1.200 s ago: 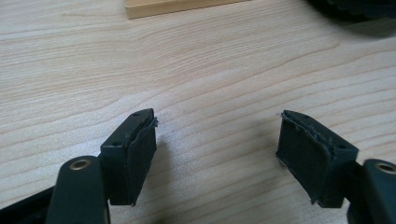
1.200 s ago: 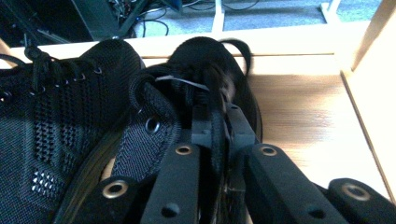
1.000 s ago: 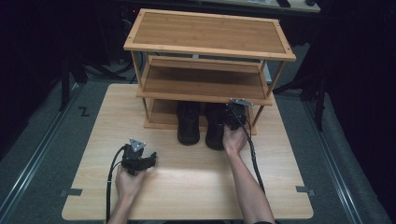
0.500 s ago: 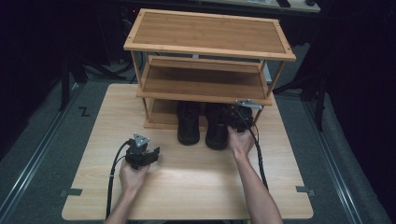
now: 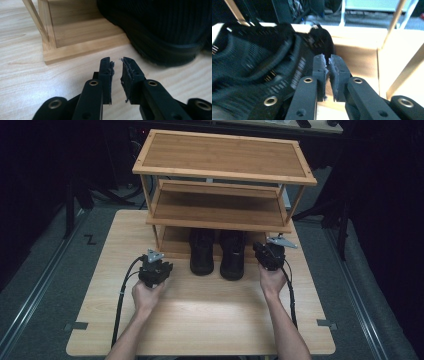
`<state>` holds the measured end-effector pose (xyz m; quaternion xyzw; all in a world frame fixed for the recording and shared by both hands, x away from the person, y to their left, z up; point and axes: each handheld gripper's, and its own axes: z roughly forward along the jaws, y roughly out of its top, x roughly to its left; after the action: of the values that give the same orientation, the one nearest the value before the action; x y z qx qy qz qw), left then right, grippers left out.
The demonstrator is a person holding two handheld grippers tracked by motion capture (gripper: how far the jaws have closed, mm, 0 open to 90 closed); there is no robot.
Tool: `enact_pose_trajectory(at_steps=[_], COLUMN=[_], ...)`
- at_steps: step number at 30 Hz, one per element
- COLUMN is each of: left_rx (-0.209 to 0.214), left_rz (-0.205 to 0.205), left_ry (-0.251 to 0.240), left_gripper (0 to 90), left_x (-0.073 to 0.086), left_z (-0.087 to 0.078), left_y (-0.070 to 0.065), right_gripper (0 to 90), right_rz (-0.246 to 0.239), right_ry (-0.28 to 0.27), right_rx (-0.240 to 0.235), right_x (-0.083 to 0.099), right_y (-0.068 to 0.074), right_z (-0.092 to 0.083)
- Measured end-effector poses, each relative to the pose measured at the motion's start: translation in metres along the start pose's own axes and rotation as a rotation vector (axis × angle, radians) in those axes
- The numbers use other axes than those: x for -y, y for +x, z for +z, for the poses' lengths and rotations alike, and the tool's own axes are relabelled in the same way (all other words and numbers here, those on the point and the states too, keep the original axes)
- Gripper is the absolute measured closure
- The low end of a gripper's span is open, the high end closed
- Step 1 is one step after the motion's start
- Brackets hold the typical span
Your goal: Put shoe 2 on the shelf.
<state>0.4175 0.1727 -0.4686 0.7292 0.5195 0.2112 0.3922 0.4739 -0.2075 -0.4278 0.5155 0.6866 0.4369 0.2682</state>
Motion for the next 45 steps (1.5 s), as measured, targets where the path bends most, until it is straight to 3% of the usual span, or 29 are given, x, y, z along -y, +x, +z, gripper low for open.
enact_pose_trajectory(at_steps=[6,10,19,27,31,39,45], left_rx=[-0.023,-0.044,-0.037,-0.018,-0.007,0.018,0.027], left_rz=[-0.015,-0.001,-0.045,-0.066,-0.047,-0.057,-0.068], left_ry=[0.027,0.04,0.066,0.075,0.092,0.091,0.084], left_gripper=[79.7,82.0,89.9,90.0,90.0,90.0,90.0], left_x=[-0.016,-0.027,-0.038,-0.041,-0.044,-0.049,-0.05], left_z=[0.019,0.032,0.061,0.078,0.086,0.09,0.092], left_y=[0.002,-0.002,-0.006,-0.015,-0.018,-0.02,-0.02], right_gripper=[85.0,85.9,90.0,90.0,90.0,90.0,90.0], right_rz=[0.033,0.048,0.081,0.078,0.066,0.071,0.056], right_ry=[0.084,0.127,0.186,0.192,0.193,0.183,0.192], right_rx=[0.012,0.008,0.011,-0.005,0.001,-0.004,-0.005], right_x=[0.015,0.023,0.034,0.034,0.032,0.03,0.024], right_y=[-0.012,-0.012,-0.008,-0.001,0.002,0.003,0.015], right_z=[0.015,0.027,0.051,0.061,0.064,0.065,0.072])
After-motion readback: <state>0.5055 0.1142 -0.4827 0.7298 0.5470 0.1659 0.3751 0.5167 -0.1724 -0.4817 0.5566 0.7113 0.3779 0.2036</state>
